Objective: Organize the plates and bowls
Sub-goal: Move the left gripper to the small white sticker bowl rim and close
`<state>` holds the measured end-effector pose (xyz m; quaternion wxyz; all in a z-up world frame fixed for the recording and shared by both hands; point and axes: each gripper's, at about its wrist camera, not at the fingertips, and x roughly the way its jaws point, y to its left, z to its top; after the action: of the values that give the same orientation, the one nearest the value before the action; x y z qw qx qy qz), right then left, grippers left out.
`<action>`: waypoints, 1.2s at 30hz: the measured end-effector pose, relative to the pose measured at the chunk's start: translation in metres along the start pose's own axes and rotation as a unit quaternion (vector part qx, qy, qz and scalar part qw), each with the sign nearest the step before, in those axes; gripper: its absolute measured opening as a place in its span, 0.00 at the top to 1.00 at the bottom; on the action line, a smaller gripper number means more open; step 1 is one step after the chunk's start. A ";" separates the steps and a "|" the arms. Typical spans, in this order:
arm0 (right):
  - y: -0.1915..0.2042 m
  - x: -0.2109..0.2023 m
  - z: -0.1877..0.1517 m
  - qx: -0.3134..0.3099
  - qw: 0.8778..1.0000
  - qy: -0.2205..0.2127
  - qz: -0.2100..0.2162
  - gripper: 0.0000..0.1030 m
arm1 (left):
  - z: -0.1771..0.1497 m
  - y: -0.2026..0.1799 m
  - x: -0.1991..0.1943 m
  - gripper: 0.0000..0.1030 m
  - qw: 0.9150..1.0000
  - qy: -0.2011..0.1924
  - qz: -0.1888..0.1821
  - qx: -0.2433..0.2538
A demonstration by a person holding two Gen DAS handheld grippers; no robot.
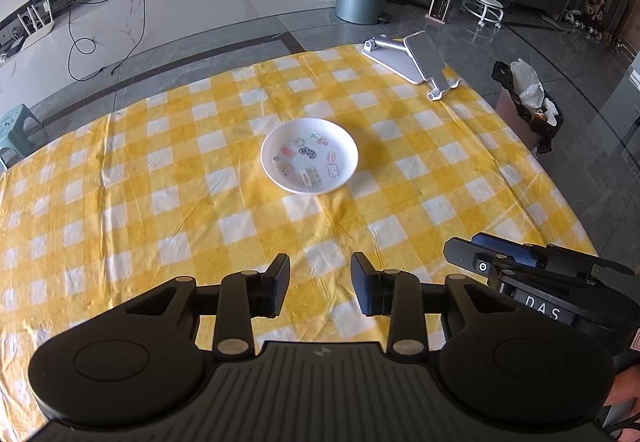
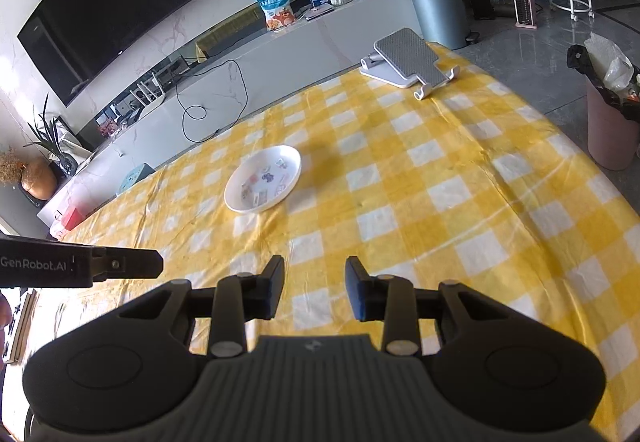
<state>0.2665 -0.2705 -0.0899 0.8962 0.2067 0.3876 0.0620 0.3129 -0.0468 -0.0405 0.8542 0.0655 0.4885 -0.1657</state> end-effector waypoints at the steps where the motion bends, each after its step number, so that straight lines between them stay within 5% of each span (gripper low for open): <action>1: 0.001 0.006 0.003 0.001 1.000 0.000 0.000 0.68 | 0.004 0.003 0.006 0.61 1.000 -0.003 0.004 -0.001; 16: 0.004 0.077 0.049 0.012 1.000 0.006 0.001 0.67 | 0.049 0.060 0.096 0.63 0.987 0.010 -0.008 -0.159; 19: 0.005 0.077 0.048 0.003 1.000 0.006 -0.002 0.67 | 0.051 0.058 0.105 0.68 0.988 0.011 0.002 -0.153; 24: 0.001 0.077 0.049 0.013 1.000 0.009 0.001 0.67 | 0.048 0.059 0.112 0.89 0.987 0.019 -0.008 -0.159; 36: -0.001 0.085 0.045 0.007 1.000 0.022 -0.010 0.76 | 0.039 0.046 0.094 0.97 0.995 0.022 -0.034 -0.087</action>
<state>0.3577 -0.2623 -0.1200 0.8865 0.2077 0.4099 0.0544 0.4047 -0.0356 -0.1031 0.8393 -0.0221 0.5221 -0.1503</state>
